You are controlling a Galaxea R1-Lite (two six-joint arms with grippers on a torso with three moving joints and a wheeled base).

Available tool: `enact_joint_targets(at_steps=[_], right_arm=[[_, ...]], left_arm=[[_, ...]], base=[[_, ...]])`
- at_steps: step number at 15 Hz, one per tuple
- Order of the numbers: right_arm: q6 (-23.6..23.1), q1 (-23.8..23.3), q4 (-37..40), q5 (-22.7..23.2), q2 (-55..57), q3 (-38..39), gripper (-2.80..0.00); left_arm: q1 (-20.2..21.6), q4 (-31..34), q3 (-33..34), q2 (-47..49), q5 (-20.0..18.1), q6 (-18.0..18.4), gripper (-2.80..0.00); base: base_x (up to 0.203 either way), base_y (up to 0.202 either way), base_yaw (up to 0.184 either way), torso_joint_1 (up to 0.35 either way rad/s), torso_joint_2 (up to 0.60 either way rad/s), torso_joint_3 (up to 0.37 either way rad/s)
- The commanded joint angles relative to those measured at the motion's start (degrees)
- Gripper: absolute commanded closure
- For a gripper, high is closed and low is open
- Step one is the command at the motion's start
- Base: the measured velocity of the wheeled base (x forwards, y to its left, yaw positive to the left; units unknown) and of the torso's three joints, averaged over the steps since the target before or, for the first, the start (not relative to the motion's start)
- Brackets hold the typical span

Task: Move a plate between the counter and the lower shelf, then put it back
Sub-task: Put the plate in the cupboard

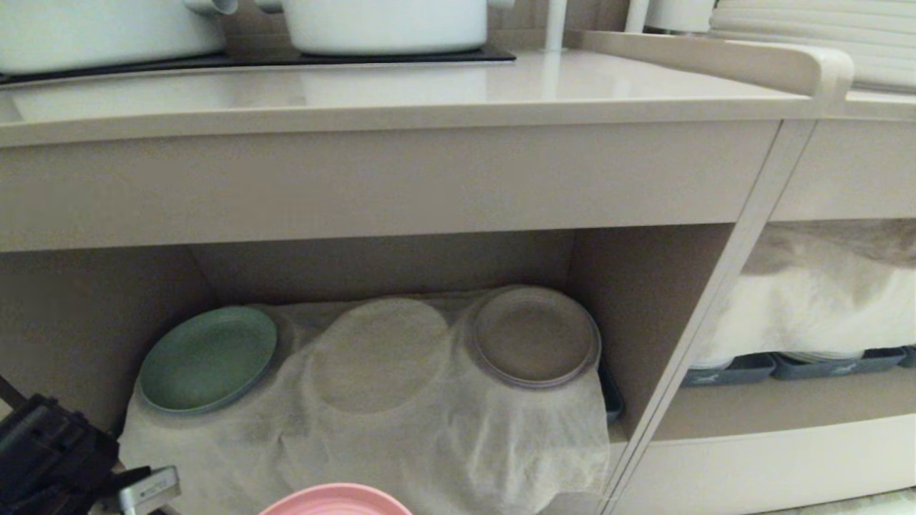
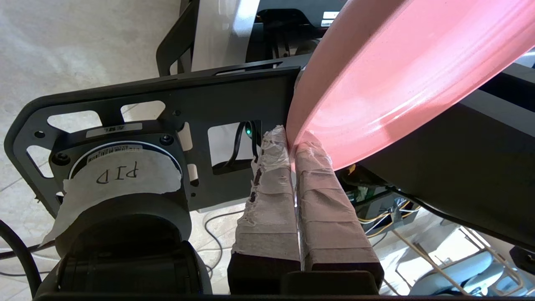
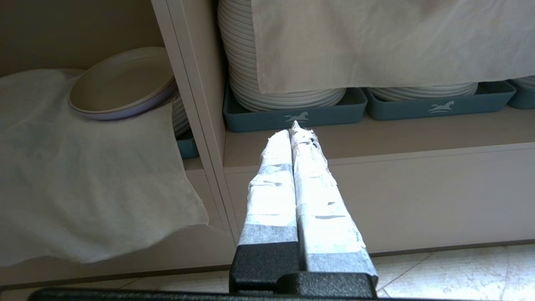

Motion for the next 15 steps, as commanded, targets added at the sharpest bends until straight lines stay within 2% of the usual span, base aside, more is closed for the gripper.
enact_joint_targets(at_steps=[1, 15], right_arm=[[0.04, 0.05, -0.02, -0.02, 0.07, 0.0, 0.0], [0.04, 0.05, -0.02, -0.02, 0.07, 0.0, 0.0]], left_arm=[[0.01, 0.22, -0.06, 0.06, -0.12, -0.15, 0.0], [0.1, 0.22, -0.06, 0.06, -0.12, -0.24, 0.0]], base=[[0.0, 0.0, 0.0, 0.0, 0.0, 0.0], [0.0, 0.0, 0.0, 0.0, 0.0, 0.0]])
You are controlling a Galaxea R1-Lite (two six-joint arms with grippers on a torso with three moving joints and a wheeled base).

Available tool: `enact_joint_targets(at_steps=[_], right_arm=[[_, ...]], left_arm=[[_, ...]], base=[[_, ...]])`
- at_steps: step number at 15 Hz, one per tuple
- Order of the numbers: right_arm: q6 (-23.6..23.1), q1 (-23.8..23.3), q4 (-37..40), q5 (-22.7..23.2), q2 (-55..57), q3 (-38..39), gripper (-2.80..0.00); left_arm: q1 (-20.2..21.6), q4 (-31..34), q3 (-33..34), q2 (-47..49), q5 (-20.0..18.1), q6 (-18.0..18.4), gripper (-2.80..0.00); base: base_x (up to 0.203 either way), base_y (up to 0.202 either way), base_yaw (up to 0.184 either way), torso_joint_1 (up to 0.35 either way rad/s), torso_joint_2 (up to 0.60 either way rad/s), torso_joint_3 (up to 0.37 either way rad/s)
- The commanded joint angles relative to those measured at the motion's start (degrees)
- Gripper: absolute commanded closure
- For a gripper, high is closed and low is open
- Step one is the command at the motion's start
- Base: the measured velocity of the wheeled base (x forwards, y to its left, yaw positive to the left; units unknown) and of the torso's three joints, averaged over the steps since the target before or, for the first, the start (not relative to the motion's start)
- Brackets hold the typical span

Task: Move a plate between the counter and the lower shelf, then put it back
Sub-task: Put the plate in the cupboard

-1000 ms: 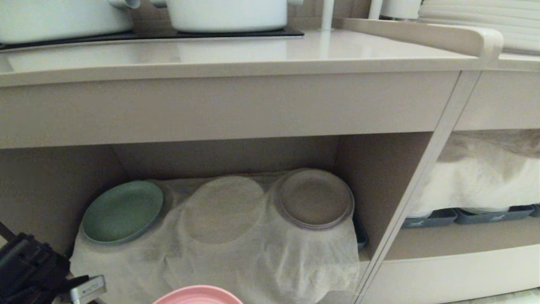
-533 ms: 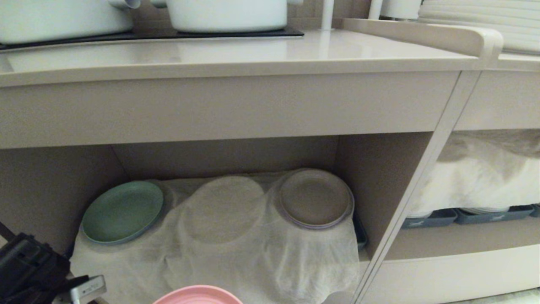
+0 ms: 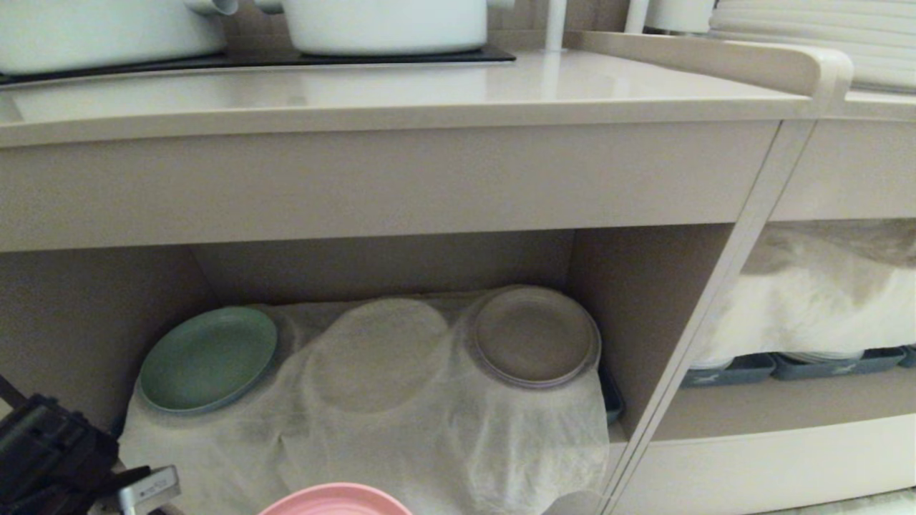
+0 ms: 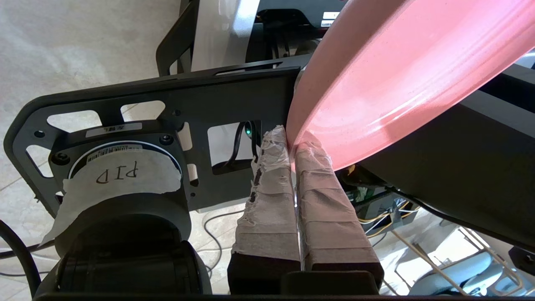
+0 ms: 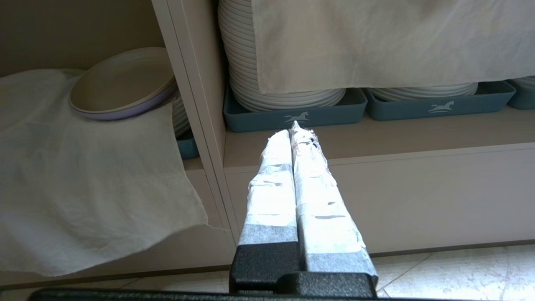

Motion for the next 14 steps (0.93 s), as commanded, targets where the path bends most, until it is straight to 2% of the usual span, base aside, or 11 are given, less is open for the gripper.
enact_joint_targets(at_steps=[1, 6, 8, 14], right_arm=[[0.03, 0.02, -0.02, -0.02, 0.07, 0.0, 0.0], [0.03, 0.02, -0.02, 0.05, 0.07, 0.0, 0.0], [0.03, 0.02, -0.02, -0.04, 0.07, 0.0, 0.0], [0.03, 0.02, -0.02, -0.04, 0.07, 0.0, 0.0]], left_arm=[[0.01, 0.22, 0.01, -0.02, -0.12, -0.18, 0.0], [0.22, 0.13, -0.08, 0.07, -0.51, -0.35, 0.0], [0.3, 0.05, -0.45, 0.12, -2.35, -2.34, 0.0], [0.31, -2.25, -0.11, 0.51, -2.64, -5.64, 0.0]], base=[[0.0, 0.0, 0.0, 0.0, 0.0, 0.0], [0.0, 0.0, 0.0, 0.0, 0.0, 0.0], [0.0, 0.0, 0.0, 0.0, 0.0, 0.0], [0.0, 0.0, 0.0, 0.0, 0.0, 0.0]])
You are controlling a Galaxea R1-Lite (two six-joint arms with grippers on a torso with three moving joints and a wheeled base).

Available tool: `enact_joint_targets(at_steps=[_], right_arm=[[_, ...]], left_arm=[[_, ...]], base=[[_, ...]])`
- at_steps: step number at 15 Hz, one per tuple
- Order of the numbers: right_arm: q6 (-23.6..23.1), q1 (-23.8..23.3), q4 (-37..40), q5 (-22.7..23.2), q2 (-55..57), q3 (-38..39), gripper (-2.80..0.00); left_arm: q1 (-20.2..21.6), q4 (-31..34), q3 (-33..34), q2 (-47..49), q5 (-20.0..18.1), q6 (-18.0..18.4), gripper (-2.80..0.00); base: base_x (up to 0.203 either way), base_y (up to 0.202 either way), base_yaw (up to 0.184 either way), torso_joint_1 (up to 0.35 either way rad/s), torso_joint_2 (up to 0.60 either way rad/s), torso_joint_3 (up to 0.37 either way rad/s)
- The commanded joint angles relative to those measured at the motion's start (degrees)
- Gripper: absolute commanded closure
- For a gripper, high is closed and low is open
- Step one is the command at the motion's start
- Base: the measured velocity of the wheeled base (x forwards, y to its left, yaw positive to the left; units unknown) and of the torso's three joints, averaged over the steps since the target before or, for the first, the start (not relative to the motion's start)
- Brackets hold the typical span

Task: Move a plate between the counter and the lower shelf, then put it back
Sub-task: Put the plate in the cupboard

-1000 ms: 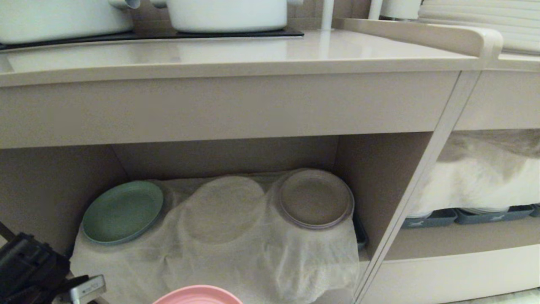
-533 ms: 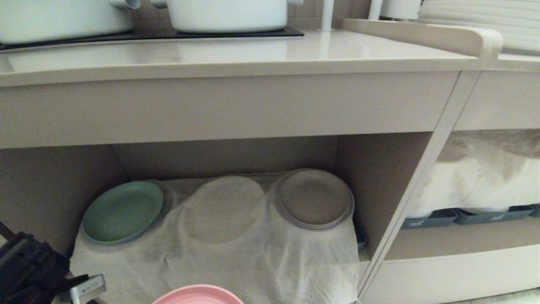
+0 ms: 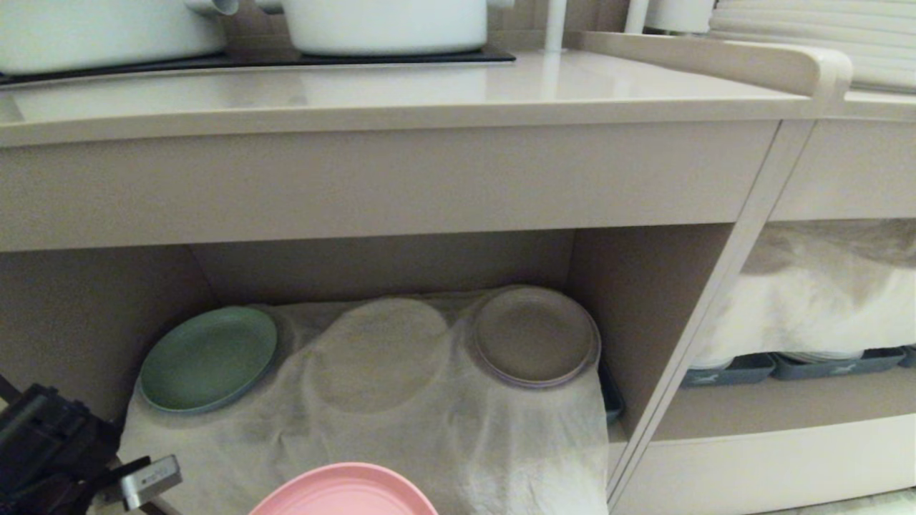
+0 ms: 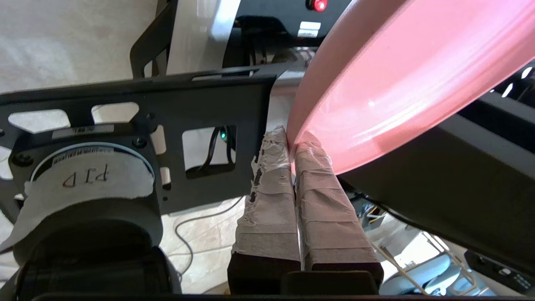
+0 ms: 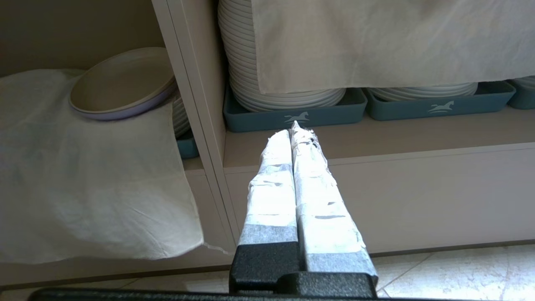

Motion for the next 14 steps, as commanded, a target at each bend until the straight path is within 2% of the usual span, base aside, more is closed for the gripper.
enact_joint_targets(at_steps=[1, 4, 7, 10, 14], right_arm=[[0.04, 0.04, -0.04, -0.03, 0.07, 0.0, 0.0], [0.04, 0.04, -0.04, -0.03, 0.07, 0.0, 0.0], [0.04, 0.04, -0.04, -0.03, 0.07, 0.0, 0.0], [0.04, 0.04, -0.04, -0.03, 0.07, 0.0, 0.0], [0.04, 0.04, -0.04, 0.04, 0.07, 0.0, 0.0]], left_arm=[[0.0, -0.71, 0.37, 0.4, -0.13, -1.76, 0.0], [-0.01, -2.84, 0.18, 2.12, -0.13, -5.59, 0.0], [-0.01, -3.78, -0.19, 3.44, -0.05, -7.35, 0.0], [-0.01, -8.72, -0.27, 5.14, 0.03, -11.83, 0.0], [-0.01, -11.26, -0.41, 6.9, 0.05, -13.87, 0.0]], base=[[0.0, 0.0, 0.0, 0.0, 0.0, 0.0], [0.0, 0.0, 0.0, 0.0, 0.0, 0.0], [0.0, 0.0, 0.0, 0.0, 0.0, 0.0], [0.0, 0.0, 0.0, 0.0, 0.0, 0.0], [0.0, 0.0, 0.0, 0.0, 0.0, 0.0]])
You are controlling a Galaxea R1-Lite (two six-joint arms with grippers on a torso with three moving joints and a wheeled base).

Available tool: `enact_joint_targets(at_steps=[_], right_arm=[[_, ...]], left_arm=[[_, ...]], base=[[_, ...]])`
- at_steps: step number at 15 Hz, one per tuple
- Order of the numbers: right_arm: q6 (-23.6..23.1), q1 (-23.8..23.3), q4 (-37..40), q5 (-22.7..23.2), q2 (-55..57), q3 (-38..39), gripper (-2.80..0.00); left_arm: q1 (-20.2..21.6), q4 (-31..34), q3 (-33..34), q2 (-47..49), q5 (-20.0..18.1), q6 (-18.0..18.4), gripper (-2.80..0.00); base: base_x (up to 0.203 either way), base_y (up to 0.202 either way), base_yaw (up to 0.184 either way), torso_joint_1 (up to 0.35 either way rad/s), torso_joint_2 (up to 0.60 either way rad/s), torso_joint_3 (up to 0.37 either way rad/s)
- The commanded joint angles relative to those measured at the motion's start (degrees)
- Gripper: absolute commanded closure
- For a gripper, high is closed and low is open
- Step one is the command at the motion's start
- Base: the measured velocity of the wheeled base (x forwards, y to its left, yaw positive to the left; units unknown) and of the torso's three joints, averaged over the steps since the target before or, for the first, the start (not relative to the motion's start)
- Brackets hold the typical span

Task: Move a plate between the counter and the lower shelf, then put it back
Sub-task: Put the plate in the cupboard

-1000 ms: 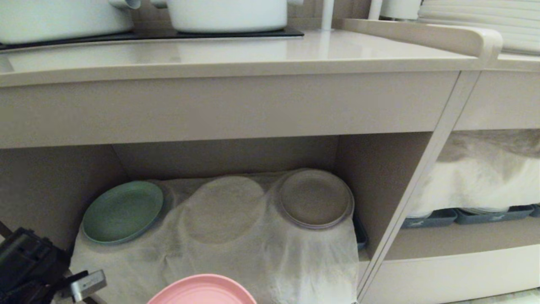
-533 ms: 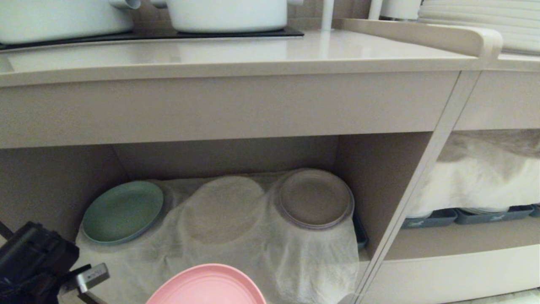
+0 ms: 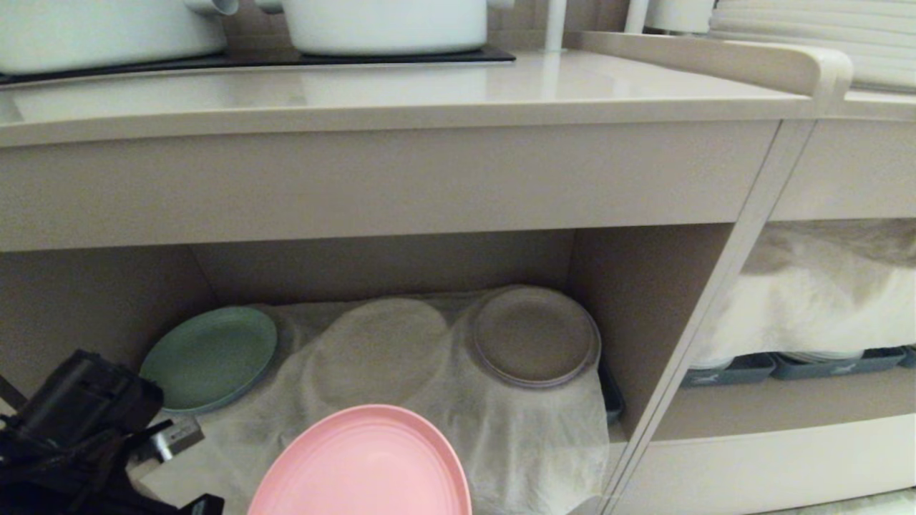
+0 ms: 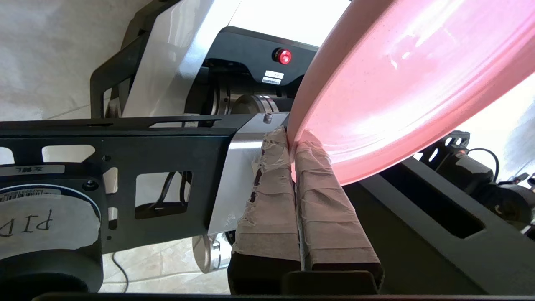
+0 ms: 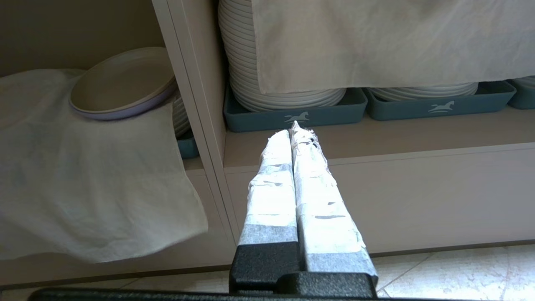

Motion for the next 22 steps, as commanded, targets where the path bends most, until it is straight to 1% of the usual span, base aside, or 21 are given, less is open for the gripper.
enact_joint_targets(at_steps=[1, 5, 8, 10, 13, 17, 19, 22], right_arm=[[0.01, 0.02, -0.04, -0.07, 0.07, 0.0, 0.0], [0.01, 0.02, -0.04, -0.04, 0.07, 0.0, 0.0], [0.01, 0.02, -0.04, -0.06, 0.07, 0.0, 0.0], [0.01, 0.02, -0.04, -0.07, 0.07, 0.0, 0.0], [0.01, 0.02, -0.04, -0.06, 0.07, 0.0, 0.0], [0.01, 0.02, -0.04, -0.07, 0.07, 0.0, 0.0], [0.01, 0.02, -0.04, -0.07, 0.07, 0.0, 0.0], [0.01, 0.02, -0.04, 0.0, 0.07, 0.0, 0.0]], left_arm=[[-0.01, -0.95, -0.09, 1.83, -0.11, -2.13, 0.0], [-0.01, -4.34, -0.09, 3.63, 0.12, -5.97, 0.0], [-0.01, -7.09, -0.09, 5.73, 0.42, -9.56, 0.0], [-0.01, -9.62, -0.09, 7.12, 1.05, -12.47, 0.0], [0.07, -12.48, -0.09, 9.42, 2.27, -15.77, 0.0], [0.08, -18.52, -0.16, 12.64, 3.7, -21.18, 0.0], [0.08, -21.4, -0.81, 14.33, 4.57, -23.95, 0.0], [0.08, -21.99, -4.2, 17.05, 5.43, -28.43, 0.0]], base=[[0.0, 0.0, 0.0, 0.0, 0.0, 0.0], [0.0, 0.0, 0.0, 0.0, 0.0, 0.0], [0.0, 0.0, 0.0, 0.0, 0.0, 0.0], [0.0, 0.0, 0.0, 0.0, 0.0, 0.0], [0.0, 0.0, 0.0, 0.0, 0.0, 0.0], [0.0, 0.0, 0.0, 0.0, 0.0, 0.0], [0.0, 0.0, 0.0, 0.0, 0.0, 0.0], [0.0, 0.0, 0.0, 0.0, 0.0, 0.0]])
